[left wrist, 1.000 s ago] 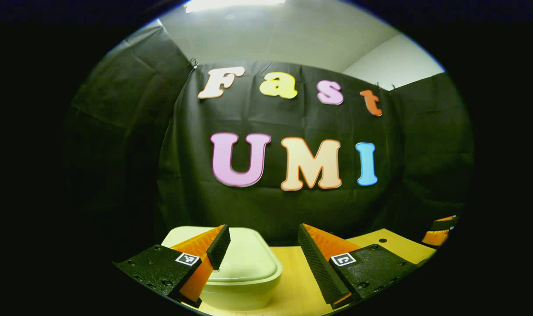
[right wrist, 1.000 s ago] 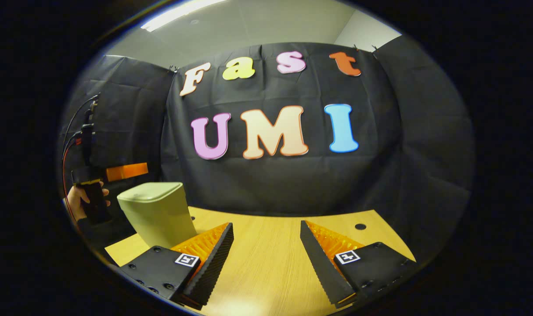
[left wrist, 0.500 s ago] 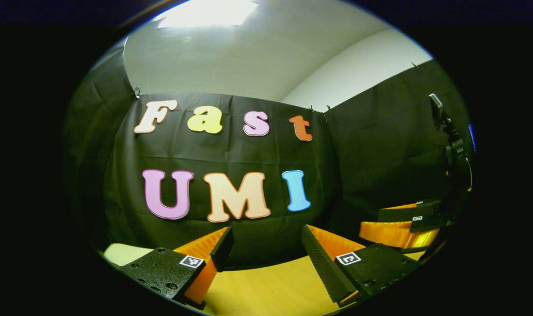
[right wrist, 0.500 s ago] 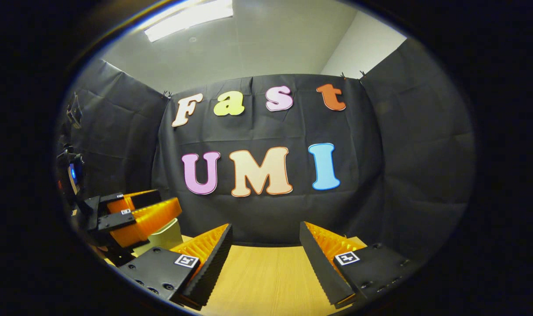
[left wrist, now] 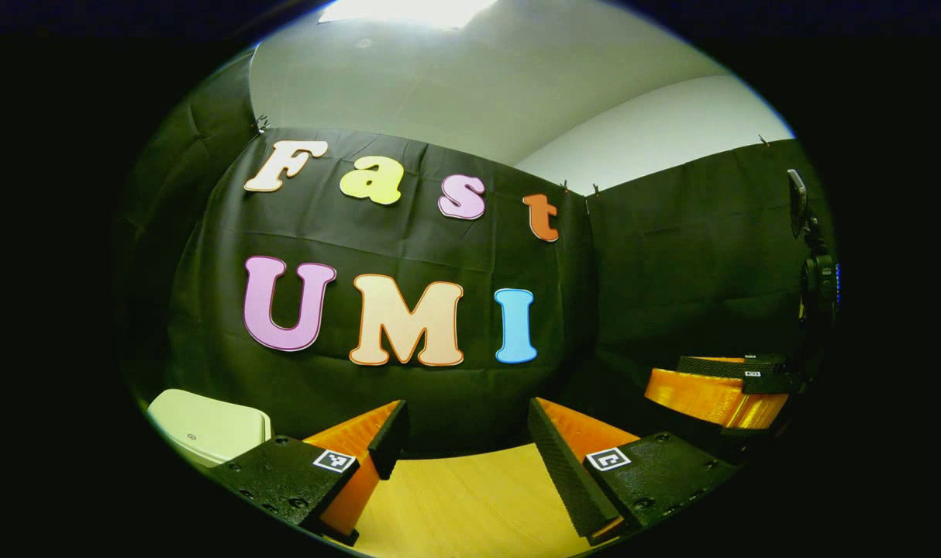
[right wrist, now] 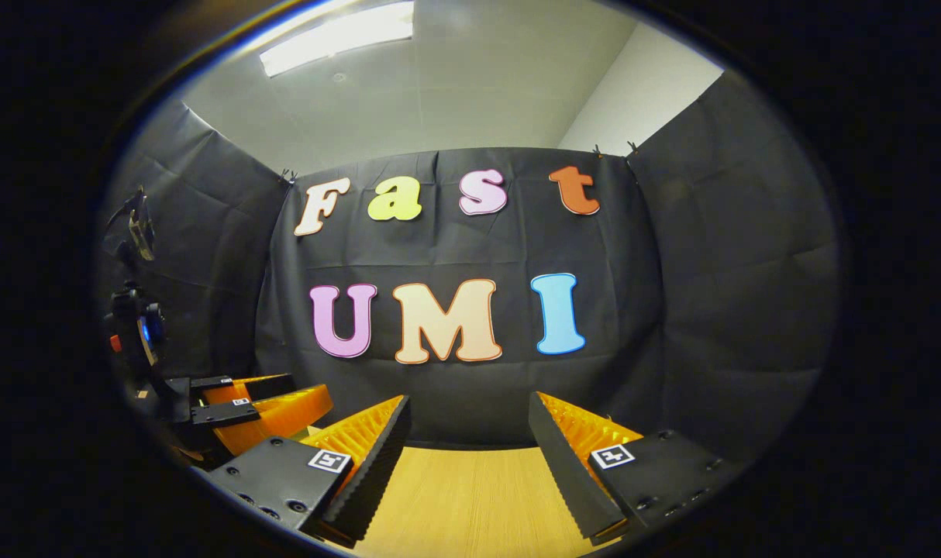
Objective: Press the lid of the desktop garbage bin to open it, pick up the crumpled paper on the desktop and throw it into the bin, then pick up the pop can on the desktop and drop it into the bin, and finally close the garbage bin lid.
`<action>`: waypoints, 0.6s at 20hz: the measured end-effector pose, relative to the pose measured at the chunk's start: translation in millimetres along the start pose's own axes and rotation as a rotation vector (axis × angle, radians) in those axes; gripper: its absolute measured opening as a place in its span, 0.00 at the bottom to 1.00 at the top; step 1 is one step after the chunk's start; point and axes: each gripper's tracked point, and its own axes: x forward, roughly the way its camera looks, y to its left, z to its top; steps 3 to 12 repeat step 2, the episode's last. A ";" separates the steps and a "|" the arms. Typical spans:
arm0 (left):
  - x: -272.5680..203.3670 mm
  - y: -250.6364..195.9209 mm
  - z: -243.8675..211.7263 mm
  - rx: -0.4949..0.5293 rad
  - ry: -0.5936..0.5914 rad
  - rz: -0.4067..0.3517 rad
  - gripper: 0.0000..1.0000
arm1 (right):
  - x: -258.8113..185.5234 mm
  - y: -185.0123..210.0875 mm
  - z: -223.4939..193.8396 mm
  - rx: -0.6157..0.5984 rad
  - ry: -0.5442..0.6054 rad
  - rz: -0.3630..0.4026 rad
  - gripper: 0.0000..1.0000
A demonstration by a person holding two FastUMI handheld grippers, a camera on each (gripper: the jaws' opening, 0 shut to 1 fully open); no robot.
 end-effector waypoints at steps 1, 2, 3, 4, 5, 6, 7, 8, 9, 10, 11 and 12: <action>-0.7 0.3 -3.4 0.003 0.010 0.000 0.92 | -0.1 2.1 -2.4 -0.001 0.003 0.004 0.96; -0.1 -0.4 -4.2 0.002 0.015 0.002 0.92 | 0.3 3.5 -3.6 -0.004 0.006 0.006 0.96; -0.1 -0.4 -4.2 0.002 0.015 0.002 0.92 | 0.3 3.5 -3.6 -0.004 0.006 0.006 0.96; -0.1 -0.4 -4.2 0.002 0.015 0.002 0.92 | 0.3 3.5 -3.6 -0.004 0.006 0.006 0.96; -0.1 -0.4 -4.2 0.002 0.015 0.002 0.92 | 0.3 3.5 -3.6 -0.004 0.006 0.006 0.96; -0.1 -0.4 -4.2 0.002 0.015 0.002 0.92 | 0.3 3.5 -3.6 -0.004 0.006 0.006 0.96; -0.1 -0.4 -4.2 0.002 0.015 0.002 0.92 | 0.3 3.5 -3.6 -0.004 0.006 0.006 0.96; -0.1 -0.4 -4.2 0.002 0.015 0.002 0.92 | 0.3 3.5 -3.6 -0.004 0.006 0.006 0.96; -0.1 -0.4 -4.2 0.002 0.015 0.002 0.92 | 0.3 3.5 -3.6 -0.004 0.006 0.006 0.96; -0.1 -0.4 -4.2 0.002 0.015 0.002 0.92 | 0.3 3.5 -3.6 -0.004 0.006 0.006 0.96; -0.1 -0.4 -4.2 0.002 0.015 0.002 0.92 | 0.3 3.5 -3.6 -0.004 0.006 0.006 0.96; -0.1 -0.4 -4.2 0.002 0.015 0.002 0.92 | 0.3 3.5 -3.6 -0.004 0.006 0.006 0.96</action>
